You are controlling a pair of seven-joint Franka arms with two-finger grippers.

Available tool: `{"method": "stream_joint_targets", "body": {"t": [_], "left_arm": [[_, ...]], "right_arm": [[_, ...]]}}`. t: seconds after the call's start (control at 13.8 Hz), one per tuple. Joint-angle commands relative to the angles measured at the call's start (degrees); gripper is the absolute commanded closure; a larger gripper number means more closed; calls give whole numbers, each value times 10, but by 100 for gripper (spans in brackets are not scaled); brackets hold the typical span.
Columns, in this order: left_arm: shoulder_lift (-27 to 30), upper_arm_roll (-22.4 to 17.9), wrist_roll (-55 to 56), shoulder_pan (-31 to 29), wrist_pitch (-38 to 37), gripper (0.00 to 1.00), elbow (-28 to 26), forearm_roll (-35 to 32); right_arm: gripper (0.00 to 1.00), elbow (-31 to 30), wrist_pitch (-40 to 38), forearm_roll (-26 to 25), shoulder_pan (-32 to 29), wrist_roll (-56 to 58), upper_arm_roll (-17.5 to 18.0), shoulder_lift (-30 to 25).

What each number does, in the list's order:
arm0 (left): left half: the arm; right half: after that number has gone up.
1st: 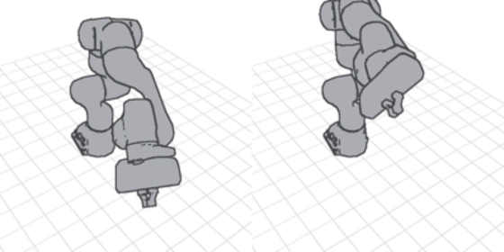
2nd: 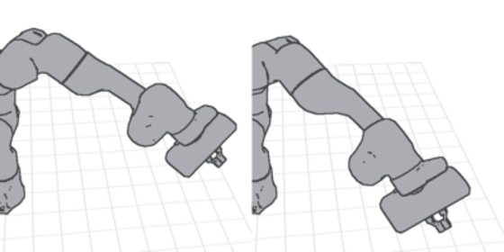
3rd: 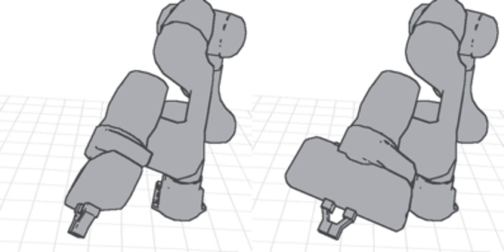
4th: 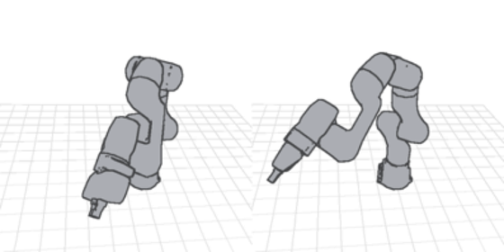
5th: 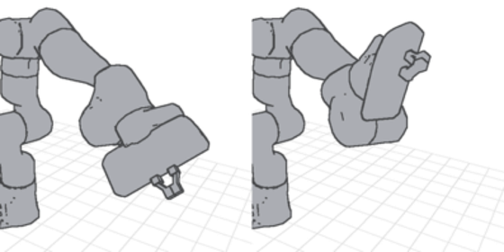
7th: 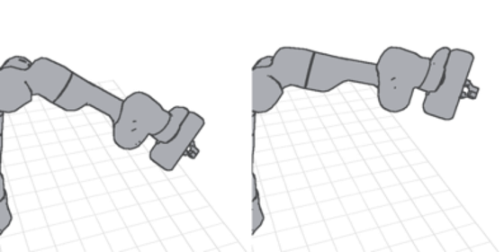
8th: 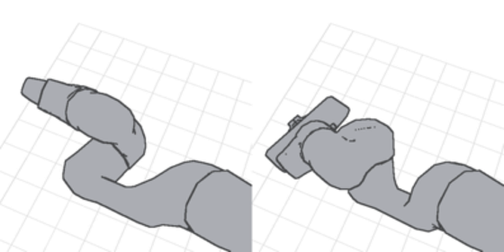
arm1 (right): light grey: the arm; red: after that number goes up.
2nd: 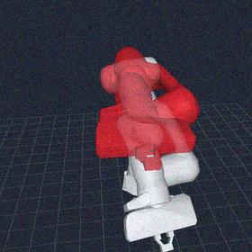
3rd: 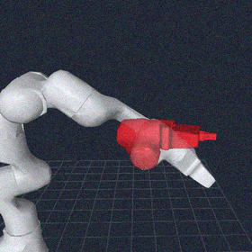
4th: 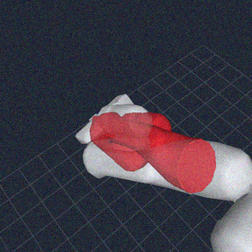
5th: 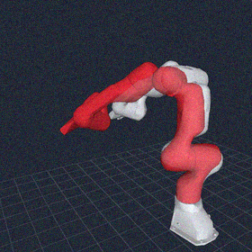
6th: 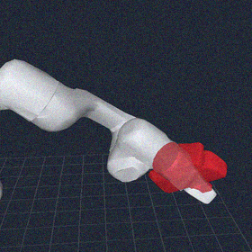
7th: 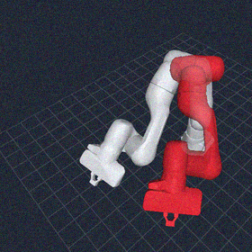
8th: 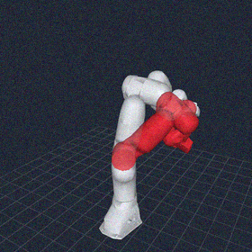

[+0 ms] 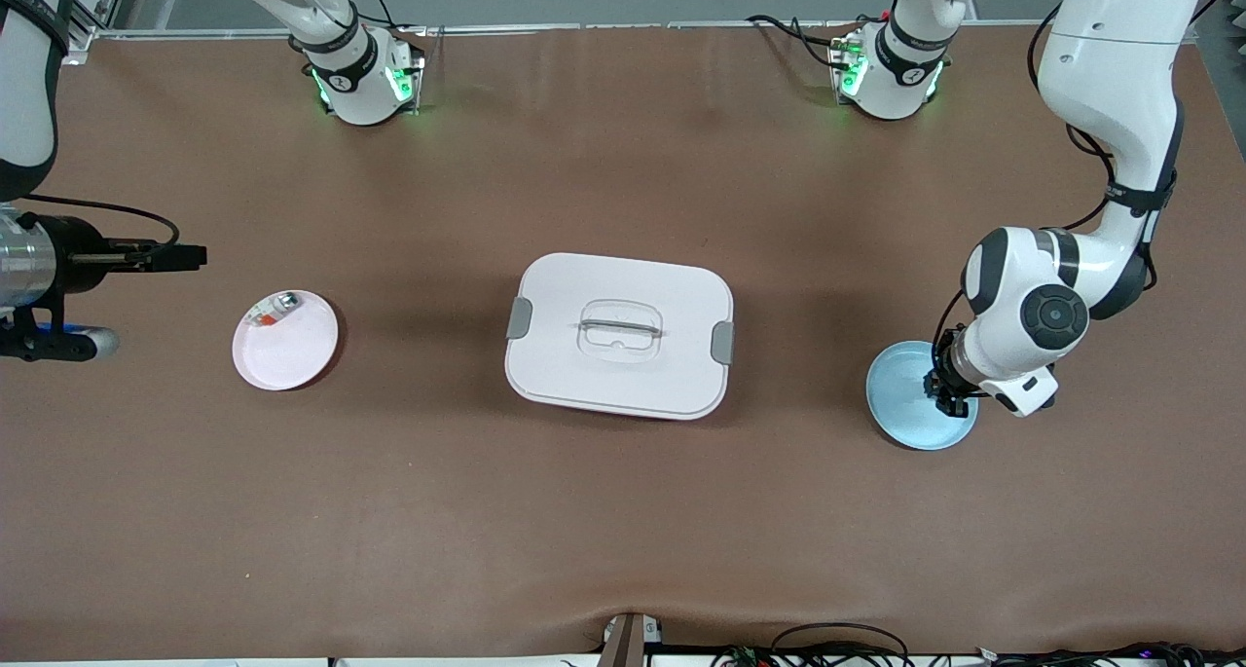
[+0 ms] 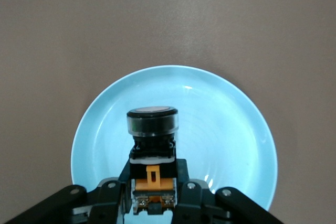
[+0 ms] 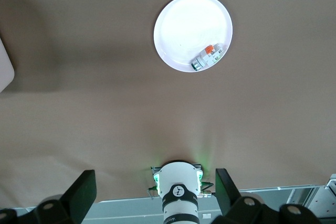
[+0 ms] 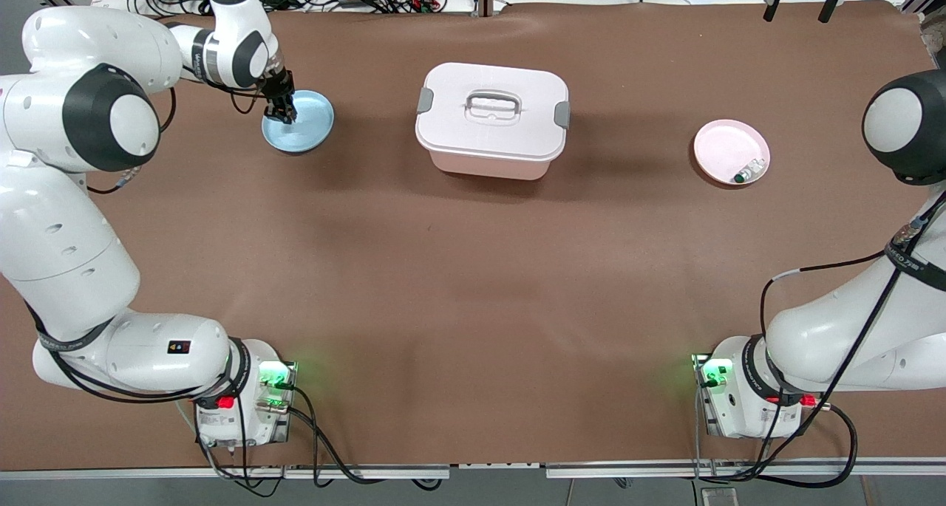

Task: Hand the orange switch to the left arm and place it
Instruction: 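Move the switch with the left gripper over the light-blue plate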

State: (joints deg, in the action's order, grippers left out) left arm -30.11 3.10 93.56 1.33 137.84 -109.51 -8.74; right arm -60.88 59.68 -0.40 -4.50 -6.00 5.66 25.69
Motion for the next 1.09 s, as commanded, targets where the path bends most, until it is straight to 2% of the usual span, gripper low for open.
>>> {"method": "stream_joint_targets", "body": {"t": [0.0,0.29,0.58,1.01], "left_arm": [[-8,7,10,-4,10,100,0,-3],[-9,19,7,-7,16,100,-12,-4],[-21,19,0,-7,44,100,-16,-4],[-29,19,0,-7,52,100,-16,-10]], "right_arm": [[0,-6,0,1,-10,-1,10,-34],[0,-6,6,-26,18,-1,13,-41],[0,-7,18,-9,6,-1,10,-50],[0,-132,97,3,-1,-4,8,-132]]}}
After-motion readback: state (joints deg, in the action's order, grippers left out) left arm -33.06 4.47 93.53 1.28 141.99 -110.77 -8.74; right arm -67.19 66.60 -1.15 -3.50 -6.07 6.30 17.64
